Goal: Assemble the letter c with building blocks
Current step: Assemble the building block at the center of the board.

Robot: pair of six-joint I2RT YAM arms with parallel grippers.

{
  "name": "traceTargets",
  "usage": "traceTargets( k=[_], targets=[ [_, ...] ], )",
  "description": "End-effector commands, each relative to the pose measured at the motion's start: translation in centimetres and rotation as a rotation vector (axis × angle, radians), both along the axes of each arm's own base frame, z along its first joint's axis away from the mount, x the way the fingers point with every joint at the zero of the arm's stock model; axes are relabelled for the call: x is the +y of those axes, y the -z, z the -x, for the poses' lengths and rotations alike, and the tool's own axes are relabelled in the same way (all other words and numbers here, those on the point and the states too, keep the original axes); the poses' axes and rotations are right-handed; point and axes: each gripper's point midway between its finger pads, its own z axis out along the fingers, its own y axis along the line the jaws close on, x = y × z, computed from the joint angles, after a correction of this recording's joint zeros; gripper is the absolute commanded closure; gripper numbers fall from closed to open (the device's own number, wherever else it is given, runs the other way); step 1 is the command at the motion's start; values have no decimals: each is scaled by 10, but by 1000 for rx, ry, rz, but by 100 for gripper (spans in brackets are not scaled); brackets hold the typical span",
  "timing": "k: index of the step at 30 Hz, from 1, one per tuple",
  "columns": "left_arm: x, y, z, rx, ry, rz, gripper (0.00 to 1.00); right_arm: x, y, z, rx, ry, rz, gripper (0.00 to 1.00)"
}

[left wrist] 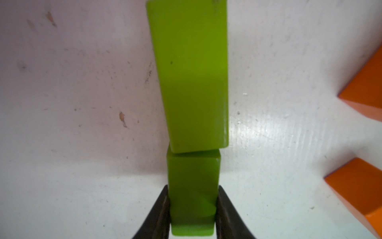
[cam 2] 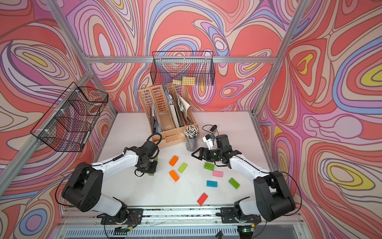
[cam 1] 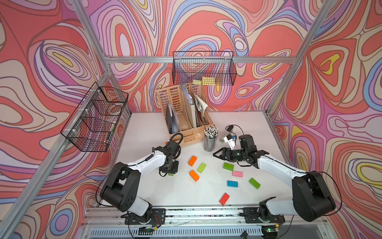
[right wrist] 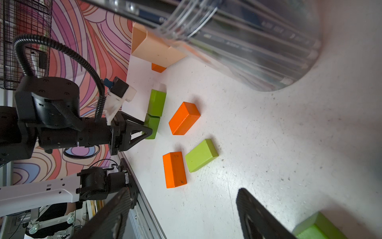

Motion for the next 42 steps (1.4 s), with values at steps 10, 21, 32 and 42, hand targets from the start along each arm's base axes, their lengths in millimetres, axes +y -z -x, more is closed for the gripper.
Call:
traceTargets(
  k=[10,21,32,42],
  targets=[
    [-6,0,-2,15,-78,41,61,2,-4,-1,-34,-10,-5,15],
    [3,-4,-1,7,-87,-4,61,2,-3,-2,-32,-10,-4,15],
    [-5,-6,-4,-12,-78,42,60,2,-3,-1,-31,-10,-3,15],
    [-4,-4,-5,-14,-73,38,60,2,-3,-1,-31,-10,-4,15]
  ],
)
